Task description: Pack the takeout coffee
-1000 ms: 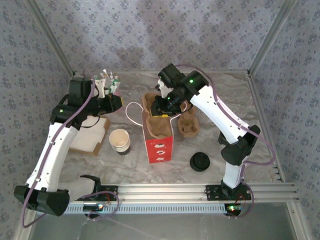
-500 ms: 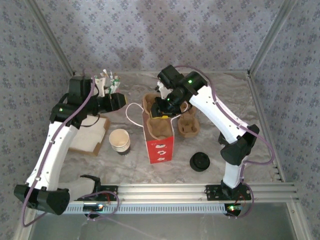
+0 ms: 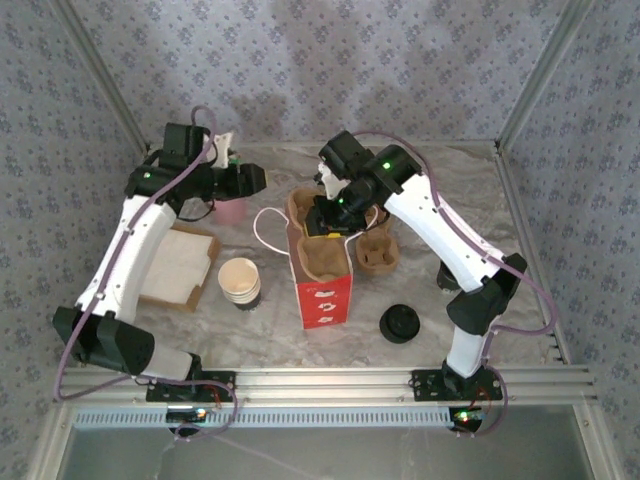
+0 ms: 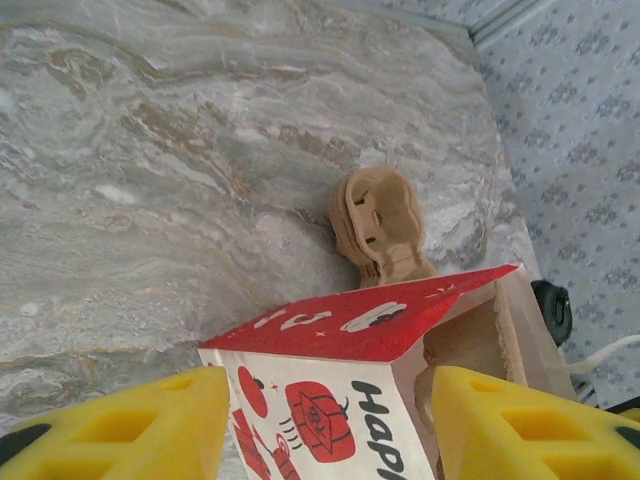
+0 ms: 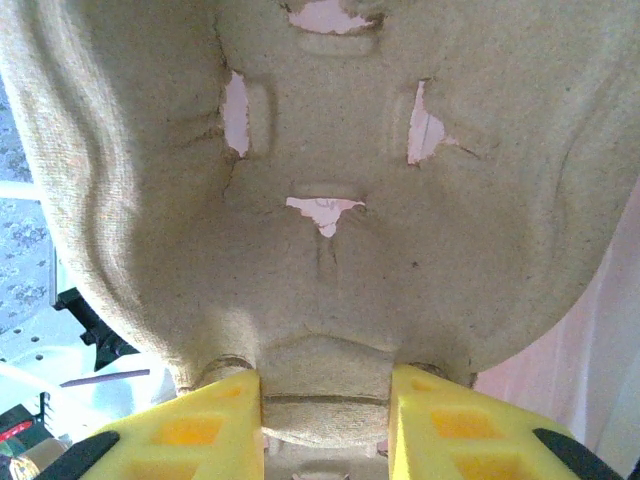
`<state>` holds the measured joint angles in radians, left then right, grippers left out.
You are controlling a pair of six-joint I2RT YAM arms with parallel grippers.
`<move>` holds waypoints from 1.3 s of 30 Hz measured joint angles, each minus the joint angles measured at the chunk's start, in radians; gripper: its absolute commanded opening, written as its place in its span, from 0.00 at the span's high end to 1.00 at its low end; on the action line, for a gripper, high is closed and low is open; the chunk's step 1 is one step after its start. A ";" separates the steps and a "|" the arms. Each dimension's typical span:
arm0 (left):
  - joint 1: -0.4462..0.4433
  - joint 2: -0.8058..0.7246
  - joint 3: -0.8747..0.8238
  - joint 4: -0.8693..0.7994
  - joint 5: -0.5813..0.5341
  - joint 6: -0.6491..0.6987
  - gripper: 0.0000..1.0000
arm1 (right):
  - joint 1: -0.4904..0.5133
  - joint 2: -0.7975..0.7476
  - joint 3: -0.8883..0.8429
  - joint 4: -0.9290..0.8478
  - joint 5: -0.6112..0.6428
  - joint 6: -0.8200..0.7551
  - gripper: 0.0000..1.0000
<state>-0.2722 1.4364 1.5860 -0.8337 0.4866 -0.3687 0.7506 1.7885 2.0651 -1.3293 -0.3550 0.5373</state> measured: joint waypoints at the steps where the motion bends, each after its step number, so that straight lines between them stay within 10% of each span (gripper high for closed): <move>1: -0.015 0.010 0.005 -0.008 0.000 0.004 0.46 | 0.000 0.000 0.000 0.000 0.000 -0.003 0.66; 39: -0.124 0.143 0.029 -0.061 -0.009 0.054 0.51 | -0.006 -0.006 -0.056 -0.019 -0.006 -0.034 0.67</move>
<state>-0.3962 1.5791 1.6154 -0.8944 0.4778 -0.3145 0.7441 1.7828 2.0094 -1.3479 -0.3614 0.5030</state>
